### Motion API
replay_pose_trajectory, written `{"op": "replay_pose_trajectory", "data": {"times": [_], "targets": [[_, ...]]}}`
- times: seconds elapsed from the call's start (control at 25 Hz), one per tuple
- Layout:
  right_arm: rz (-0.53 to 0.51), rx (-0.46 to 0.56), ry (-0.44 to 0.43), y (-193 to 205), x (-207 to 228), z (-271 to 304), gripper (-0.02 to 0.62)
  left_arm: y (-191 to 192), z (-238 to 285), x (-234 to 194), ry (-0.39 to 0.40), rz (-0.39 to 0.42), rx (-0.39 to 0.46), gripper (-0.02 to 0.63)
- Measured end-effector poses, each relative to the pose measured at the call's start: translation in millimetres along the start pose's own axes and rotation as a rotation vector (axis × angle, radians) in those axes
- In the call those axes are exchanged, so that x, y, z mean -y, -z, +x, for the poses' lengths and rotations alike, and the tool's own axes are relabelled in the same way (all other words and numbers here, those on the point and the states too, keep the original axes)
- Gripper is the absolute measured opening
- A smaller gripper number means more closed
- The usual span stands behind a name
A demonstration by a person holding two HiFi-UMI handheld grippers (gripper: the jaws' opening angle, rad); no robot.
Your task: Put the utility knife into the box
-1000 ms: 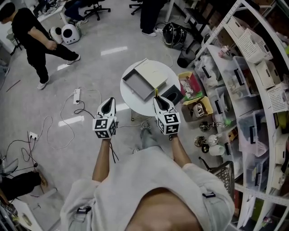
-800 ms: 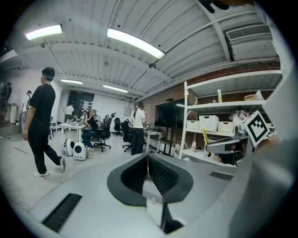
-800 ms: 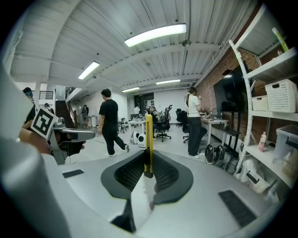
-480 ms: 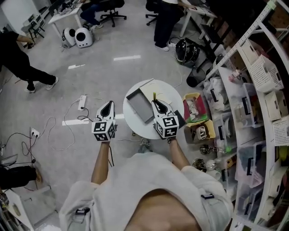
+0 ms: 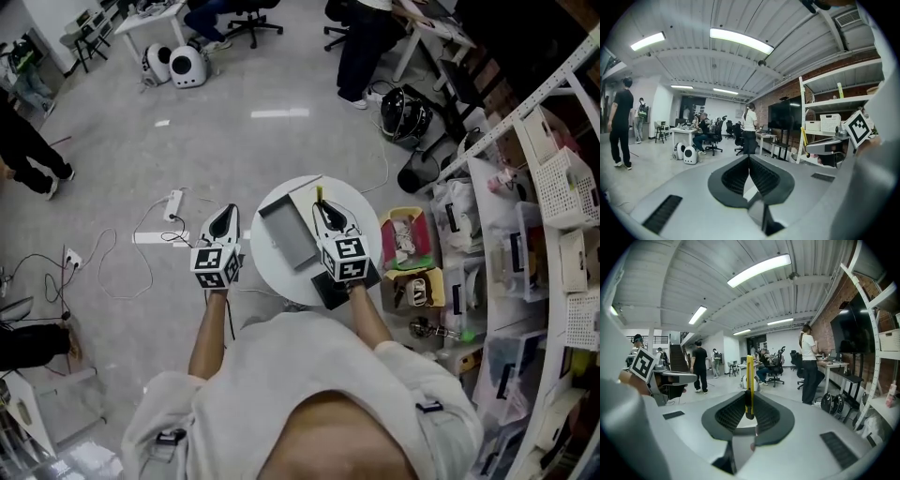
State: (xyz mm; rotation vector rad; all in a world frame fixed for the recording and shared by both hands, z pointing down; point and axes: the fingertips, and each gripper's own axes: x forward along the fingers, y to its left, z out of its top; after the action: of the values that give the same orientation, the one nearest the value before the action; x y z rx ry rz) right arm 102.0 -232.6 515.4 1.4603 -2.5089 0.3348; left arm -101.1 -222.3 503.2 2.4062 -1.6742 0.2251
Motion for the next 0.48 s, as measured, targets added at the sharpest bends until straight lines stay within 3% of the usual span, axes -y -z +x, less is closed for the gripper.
{"op": "replay_pose_trajectory", "data": {"times": [0.48], "targets": [[0.030, -0.033, -0.038, 6.8, 11.4, 30.6, 0.071, 3.3, 20.7, -6.8, -0.032, 0.003, -0.040, 0.020]]}}
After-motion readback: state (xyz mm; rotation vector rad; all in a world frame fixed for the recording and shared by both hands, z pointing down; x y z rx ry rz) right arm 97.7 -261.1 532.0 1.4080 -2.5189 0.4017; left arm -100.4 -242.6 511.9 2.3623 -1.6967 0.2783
